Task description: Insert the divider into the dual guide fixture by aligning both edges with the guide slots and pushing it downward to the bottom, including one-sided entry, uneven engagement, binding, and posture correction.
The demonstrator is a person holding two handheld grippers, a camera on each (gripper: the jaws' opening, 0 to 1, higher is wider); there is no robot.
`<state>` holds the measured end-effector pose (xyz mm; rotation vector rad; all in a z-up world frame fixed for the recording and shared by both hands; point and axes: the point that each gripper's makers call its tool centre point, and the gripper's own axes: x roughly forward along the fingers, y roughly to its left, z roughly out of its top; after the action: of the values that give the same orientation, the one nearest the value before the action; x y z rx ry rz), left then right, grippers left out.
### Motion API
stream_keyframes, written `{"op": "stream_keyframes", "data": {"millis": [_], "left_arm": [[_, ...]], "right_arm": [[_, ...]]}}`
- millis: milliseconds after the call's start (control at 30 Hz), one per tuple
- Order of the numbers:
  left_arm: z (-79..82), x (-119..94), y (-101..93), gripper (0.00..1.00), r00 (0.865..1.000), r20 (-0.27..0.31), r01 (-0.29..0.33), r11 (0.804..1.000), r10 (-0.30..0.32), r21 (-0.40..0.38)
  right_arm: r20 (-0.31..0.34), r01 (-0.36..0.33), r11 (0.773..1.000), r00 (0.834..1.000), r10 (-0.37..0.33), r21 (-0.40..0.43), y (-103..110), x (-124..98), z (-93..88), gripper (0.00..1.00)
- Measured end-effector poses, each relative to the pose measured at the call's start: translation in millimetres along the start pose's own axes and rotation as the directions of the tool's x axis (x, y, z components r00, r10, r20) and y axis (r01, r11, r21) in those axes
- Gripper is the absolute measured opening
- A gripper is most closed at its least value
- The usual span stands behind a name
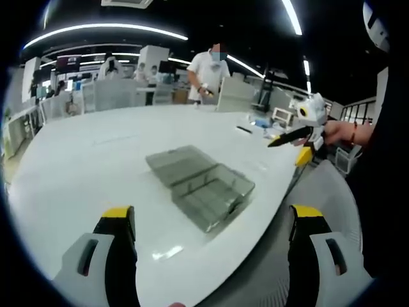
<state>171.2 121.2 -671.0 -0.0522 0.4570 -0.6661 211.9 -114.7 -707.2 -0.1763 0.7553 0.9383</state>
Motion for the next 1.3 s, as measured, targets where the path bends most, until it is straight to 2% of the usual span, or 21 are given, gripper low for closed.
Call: {"op": "stream_keyframes", "data": {"millis": [367,633,900,1000,1300], "left_arm": [[-2.5,6,8.3,0.99,0.999,-0.021,0.031,0.999,-0.031,0.01],[-4.0,6,10.5,0.99,0.999,-0.03,0.037,0.999,-0.036,0.021],[-0.5,13,7.0,0.99,0.999,-0.013,0.042,0.999,-0.041,0.023],[3.1,18,1.9,0.99,0.998,-0.01,0.059,0.998,-0.058,0.028],[6.5,32,-11.7,0.98,0.995,-0.01,0.096,0.994,-0.095,0.048]], "right_arm": [[-0.002,0.006,1.0,1.0,-0.006,0.006,-2,0,-0.8,0.93],[-0.013,0.027,0.999,1.0,-0.026,0.018,-12,0,-5.8,0.93],[-0.024,0.048,0.999,0.999,-0.047,0.026,-18,2,-9.1,0.9],[-0.026,0.058,0.997,0.998,-0.056,0.056,-21,2,-10.9,0.87],[-0.036,0.098,0.992,0.995,-0.096,0.078,-29,2,-17.0,0.84]]}}
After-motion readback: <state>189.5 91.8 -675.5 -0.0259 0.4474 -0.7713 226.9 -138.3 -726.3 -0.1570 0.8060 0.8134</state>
